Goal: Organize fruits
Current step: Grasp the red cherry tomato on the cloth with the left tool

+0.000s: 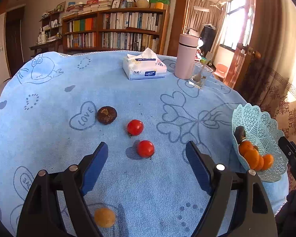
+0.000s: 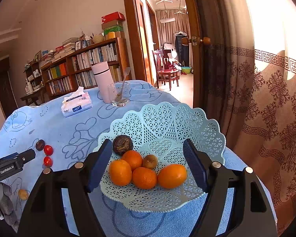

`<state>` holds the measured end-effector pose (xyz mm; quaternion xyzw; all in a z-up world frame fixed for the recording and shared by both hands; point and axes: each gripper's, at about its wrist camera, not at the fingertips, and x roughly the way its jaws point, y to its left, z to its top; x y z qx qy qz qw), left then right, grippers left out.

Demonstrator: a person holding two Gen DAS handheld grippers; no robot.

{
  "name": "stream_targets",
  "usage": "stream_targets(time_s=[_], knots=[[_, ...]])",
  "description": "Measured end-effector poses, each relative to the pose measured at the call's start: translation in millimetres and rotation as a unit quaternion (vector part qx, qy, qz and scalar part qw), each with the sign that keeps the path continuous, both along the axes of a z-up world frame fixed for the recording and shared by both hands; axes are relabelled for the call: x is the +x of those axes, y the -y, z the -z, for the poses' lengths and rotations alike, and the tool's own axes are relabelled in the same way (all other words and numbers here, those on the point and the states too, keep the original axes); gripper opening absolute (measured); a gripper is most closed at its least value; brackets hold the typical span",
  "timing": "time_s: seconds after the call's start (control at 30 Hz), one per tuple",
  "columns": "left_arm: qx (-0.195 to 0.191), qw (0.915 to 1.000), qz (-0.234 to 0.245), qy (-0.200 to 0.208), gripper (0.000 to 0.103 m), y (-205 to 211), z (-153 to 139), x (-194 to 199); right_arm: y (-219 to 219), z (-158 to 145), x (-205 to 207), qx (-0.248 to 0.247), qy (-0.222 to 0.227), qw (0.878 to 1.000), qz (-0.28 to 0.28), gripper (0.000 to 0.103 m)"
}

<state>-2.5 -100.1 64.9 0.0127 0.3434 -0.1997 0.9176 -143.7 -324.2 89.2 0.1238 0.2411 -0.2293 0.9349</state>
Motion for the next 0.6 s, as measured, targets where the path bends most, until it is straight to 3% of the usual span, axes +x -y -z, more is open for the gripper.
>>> stream_targets(time_s=[0.4, 0.6], knots=[[0.024, 0.9991, -0.029, -0.021, 0.08, -17, 4, 37, -36, 7, 15, -0.025, -0.03, 0.996, -0.078, 0.078], [0.009, 0.9963, -0.004, -0.086, 0.077, -9, 9, 71, -40, 13, 22, -0.024, -0.042, 0.995, -0.091, 0.078]])
